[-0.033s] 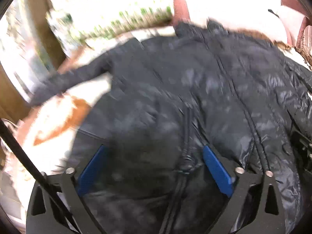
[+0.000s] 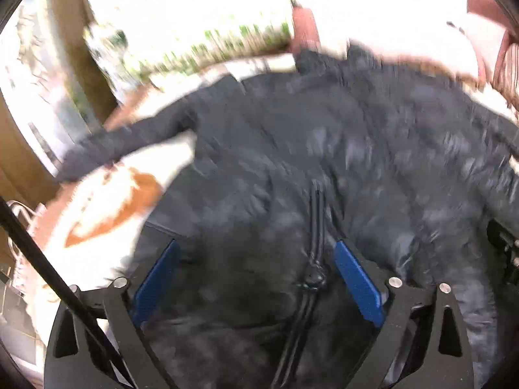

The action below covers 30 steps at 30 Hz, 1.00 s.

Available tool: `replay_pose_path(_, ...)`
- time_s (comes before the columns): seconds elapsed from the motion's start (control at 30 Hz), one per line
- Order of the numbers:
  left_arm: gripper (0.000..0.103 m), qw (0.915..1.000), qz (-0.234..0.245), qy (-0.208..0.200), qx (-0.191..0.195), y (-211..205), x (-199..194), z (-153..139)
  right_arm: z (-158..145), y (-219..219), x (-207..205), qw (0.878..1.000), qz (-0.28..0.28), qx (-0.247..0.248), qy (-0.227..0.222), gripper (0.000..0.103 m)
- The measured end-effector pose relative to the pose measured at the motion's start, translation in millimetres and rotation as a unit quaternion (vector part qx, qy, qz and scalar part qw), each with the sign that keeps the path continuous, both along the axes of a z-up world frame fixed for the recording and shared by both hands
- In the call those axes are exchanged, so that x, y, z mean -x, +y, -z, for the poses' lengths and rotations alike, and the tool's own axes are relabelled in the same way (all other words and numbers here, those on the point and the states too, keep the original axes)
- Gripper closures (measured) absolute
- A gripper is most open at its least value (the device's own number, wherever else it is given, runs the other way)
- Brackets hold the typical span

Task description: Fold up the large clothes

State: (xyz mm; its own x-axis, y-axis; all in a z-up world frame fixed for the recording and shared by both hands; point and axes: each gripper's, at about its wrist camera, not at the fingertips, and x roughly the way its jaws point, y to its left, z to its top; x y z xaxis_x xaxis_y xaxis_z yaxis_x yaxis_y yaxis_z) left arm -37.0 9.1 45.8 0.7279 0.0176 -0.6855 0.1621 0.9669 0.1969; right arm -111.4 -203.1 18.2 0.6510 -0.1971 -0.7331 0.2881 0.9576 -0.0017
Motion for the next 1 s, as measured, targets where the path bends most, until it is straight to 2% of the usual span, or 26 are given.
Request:
replay_pose_path(0.1,0.007,0.9987,-0.006,-0.038,0.033,14.9,18.1,-41.5,-31.9,4.1,18.9,0.999,-0.003,0.032,-0.032,0.008)
replay_pose_path(0.17,0.007,0.9963,-0.015,-0.075,0.039,24.6,35.6,-75.0,-53.7,4.6,33.7,0.998,0.002,0.039,-0.053,0.008)
replay_pose_path(0.27,0.007,0.9937,-0.011,-0.103,0.045,32.7,59.2,-108.6,-83.2,4.0,51.8,0.996,0.009,0.038,-0.074,0.008)
replay_pose_path(0.57,0.007,0.9819,0.005,-0.168,0.086,56.2,126.0,-180.6,-141.5,0.6,106.4,0.991,0.039,0.010,-0.131,0.008)
replay_pose_path(0.73,0.004,0.9754,0.010,-0.207,0.075,67.8,148.2,-224.5,-171.2,-3.0,125.4,0.988,0.043,0.001,-0.146,0.008)
replay_pose_path(0.83,0.004,0.9711,0.012,-0.228,0.069,73.5,151.8,-250.3,-188.6,-6.3,131.9,0.987,0.044,-0.003,-0.152,0.018)
replay_pose_path(0.93,0.003,0.9684,0.011,-0.239,0.070,79.5,151.0,-272.5,-202.5,-12.8,135.6,0.986,0.044,-0.041,-0.153,0.021)
replay_pose_path(1.0,0.003,0.9670,0.011,-0.243,0.077,83.2,146.5,-288.3,-210.4,-18.0,136.8,0.984,0.056,-0.067,-0.158,0.028)
